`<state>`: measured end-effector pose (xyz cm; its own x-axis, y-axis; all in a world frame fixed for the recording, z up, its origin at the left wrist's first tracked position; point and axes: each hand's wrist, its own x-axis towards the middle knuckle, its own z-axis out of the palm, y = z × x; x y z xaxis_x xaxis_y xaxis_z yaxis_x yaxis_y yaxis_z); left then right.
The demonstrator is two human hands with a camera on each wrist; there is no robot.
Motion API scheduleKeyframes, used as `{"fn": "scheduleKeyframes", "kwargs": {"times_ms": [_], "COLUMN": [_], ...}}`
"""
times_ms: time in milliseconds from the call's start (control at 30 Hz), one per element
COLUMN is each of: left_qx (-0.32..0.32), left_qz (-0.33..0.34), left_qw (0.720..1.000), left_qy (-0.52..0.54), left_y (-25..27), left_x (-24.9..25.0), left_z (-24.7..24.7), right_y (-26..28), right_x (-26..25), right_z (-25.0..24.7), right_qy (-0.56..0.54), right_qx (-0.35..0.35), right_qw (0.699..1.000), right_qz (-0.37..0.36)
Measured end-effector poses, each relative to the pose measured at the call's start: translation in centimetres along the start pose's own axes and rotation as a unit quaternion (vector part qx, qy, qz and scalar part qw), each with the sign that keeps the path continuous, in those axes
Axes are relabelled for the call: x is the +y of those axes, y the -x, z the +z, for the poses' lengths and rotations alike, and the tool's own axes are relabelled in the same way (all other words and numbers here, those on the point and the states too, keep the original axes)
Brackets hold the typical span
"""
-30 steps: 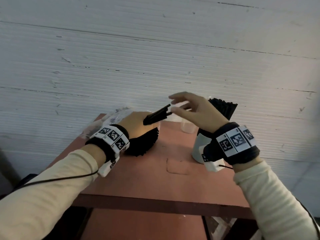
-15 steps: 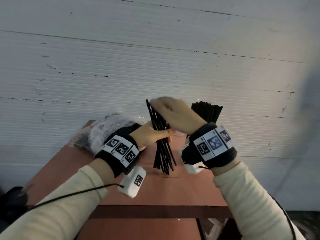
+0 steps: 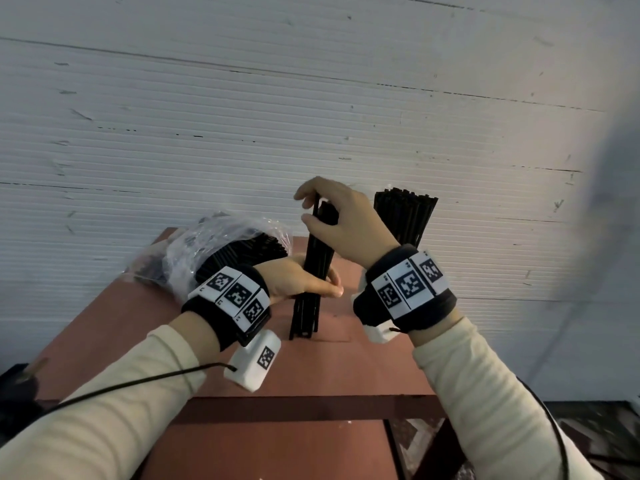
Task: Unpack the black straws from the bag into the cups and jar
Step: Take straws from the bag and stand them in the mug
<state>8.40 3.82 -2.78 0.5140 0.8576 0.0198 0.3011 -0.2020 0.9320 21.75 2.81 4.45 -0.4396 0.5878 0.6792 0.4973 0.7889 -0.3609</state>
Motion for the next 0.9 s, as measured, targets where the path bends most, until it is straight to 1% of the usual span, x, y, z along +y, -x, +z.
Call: {"fn": "scheduleKeyframes", "kwargs": {"times_ms": [67,133,200,267,333,433,567,600,667,800,833,867,900], "left_qx": [-0.015,-0.021,-0.015,-0.017,-0.027,-0.025,-0.048,-0.043,-0.014,0.067,0.079,0.079,0.065], "left_qz": [-0.016,-0.024,-0.036,-0.045,-0.049,-0.062,-0.072,-0.077,-0.072,-0.023,-0.016,-0.009,-0.001], "left_qw": [1.0,0.999,0.999,0.999,0.998,0.998,0.996,0.996,0.996,0.997,0.997,0.997,0.998], "left_qy": [-0.017,0.013,0.026,0.015,-0.008,0.008,-0.02,-0.029,-0.043,-0.005,-0.001,0.0,-0.005], "left_y": [0.1,0.2,0.4,0.6,0.6,0.7,0.5,0.4,0.4,0.9,1.1,1.3,1.5], "left_x": [-0.5,-0.6,-0.7,-0.8,-0.9,-0.9,-1.1,-1.2,-0.8,0.0,0.3,0.6,1.0], "left_z": [0.1,0.3,0.2,0.1,0.0,0.2,0.2,0.2,0.5,0.6,0.4,0.4,0.3], "right_y": [-0.1,-0.2,-0.2,-0.1,0.0,0.2,0.5,0.5,0.6,1.1,1.3,1.6,1.9], "right_x": [0.1,0.2,0.2,0.1,0.1,0.2,0.2,0.2,0.1,0.2,0.2,0.2,0.2], "right_z": [-0.1,-0.3,-0.2,-0.1,-0.2,-0.3,-0.1,-0.1,-0.3,-2.0,-2.5,-2.9,-3.3], "right_qy": [-0.025,-0.03,-0.008,-0.001,0.004,0.0,0.001,-0.002,-0.008,-0.076,-0.086,-0.082,-0.069], "right_qx": [0.023,0.009,-0.002,0.01,0.003,0.019,0.003,0.009,0.025,0.097,0.105,0.098,0.075], "right_qw": [0.999,0.999,1.0,1.0,0.999,1.0,1.0,1.0,0.999,0.989,0.987,0.987,0.989], "right_qz": [0.012,0.022,0.018,0.017,0.032,0.022,0.024,0.027,0.034,0.081,0.09,0.099,0.109]}}
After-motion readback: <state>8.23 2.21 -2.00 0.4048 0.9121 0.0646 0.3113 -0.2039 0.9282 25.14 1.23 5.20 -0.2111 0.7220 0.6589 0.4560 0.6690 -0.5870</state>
